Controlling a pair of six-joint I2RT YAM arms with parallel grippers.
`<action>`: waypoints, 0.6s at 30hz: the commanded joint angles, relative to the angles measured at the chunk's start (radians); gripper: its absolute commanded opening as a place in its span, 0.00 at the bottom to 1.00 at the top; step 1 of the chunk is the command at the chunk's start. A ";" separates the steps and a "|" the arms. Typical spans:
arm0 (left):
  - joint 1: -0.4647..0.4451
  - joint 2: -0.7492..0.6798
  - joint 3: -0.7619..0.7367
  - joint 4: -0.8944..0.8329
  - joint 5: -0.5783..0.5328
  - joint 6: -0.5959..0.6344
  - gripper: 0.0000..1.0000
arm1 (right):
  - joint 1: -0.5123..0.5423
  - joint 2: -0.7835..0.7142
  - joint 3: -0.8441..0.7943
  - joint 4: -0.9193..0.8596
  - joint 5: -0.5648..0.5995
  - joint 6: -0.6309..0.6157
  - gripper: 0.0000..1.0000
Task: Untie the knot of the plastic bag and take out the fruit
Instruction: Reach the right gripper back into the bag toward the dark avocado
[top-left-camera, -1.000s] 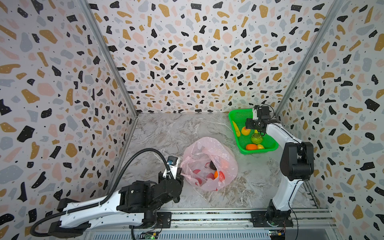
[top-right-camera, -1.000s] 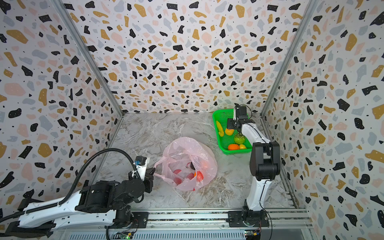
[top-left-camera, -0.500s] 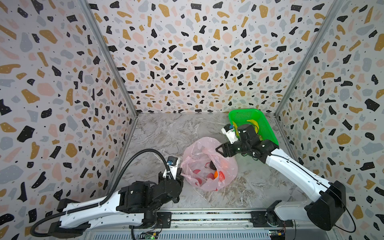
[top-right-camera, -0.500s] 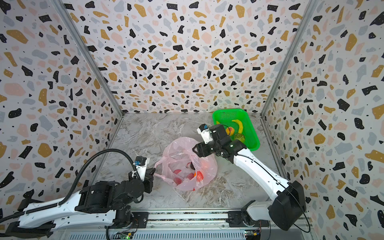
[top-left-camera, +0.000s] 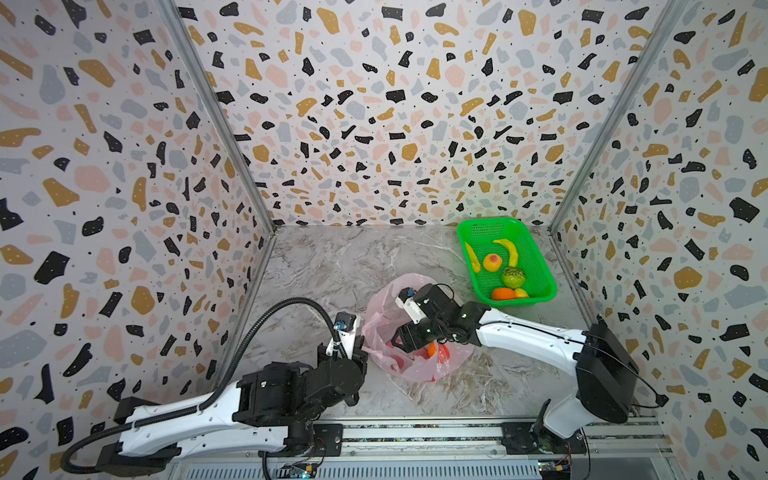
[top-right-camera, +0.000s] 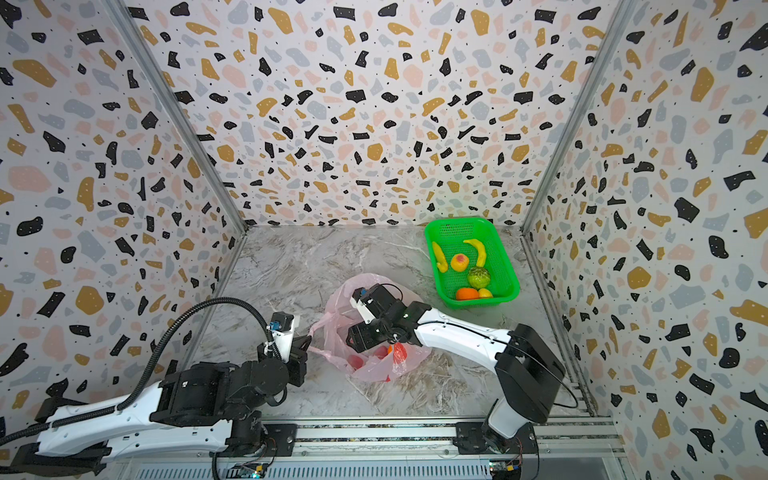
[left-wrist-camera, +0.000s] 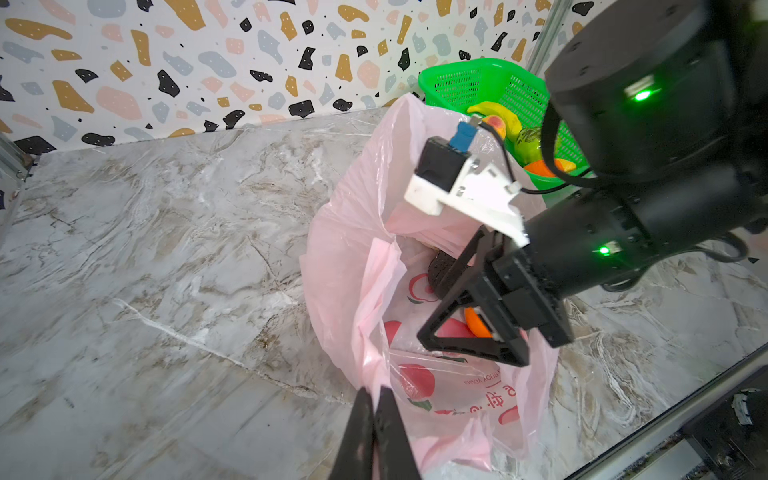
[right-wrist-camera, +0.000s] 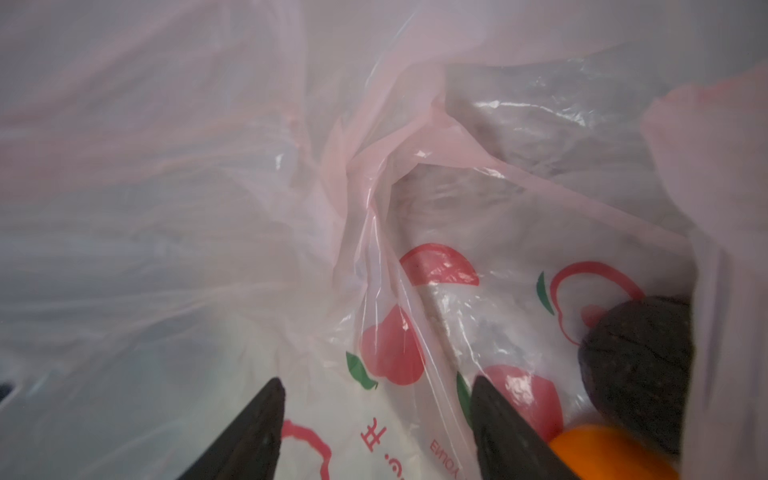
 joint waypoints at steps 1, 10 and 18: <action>-0.006 -0.011 -0.009 0.022 -0.003 0.011 0.00 | 0.012 0.039 0.065 -0.033 0.157 0.043 0.84; -0.006 -0.040 -0.017 0.002 -0.009 -0.010 0.00 | -0.037 -0.031 0.028 -0.178 0.414 0.056 0.99; -0.007 0.004 -0.019 0.065 0.042 0.036 0.00 | -0.051 -0.064 -0.073 -0.190 0.372 0.096 0.99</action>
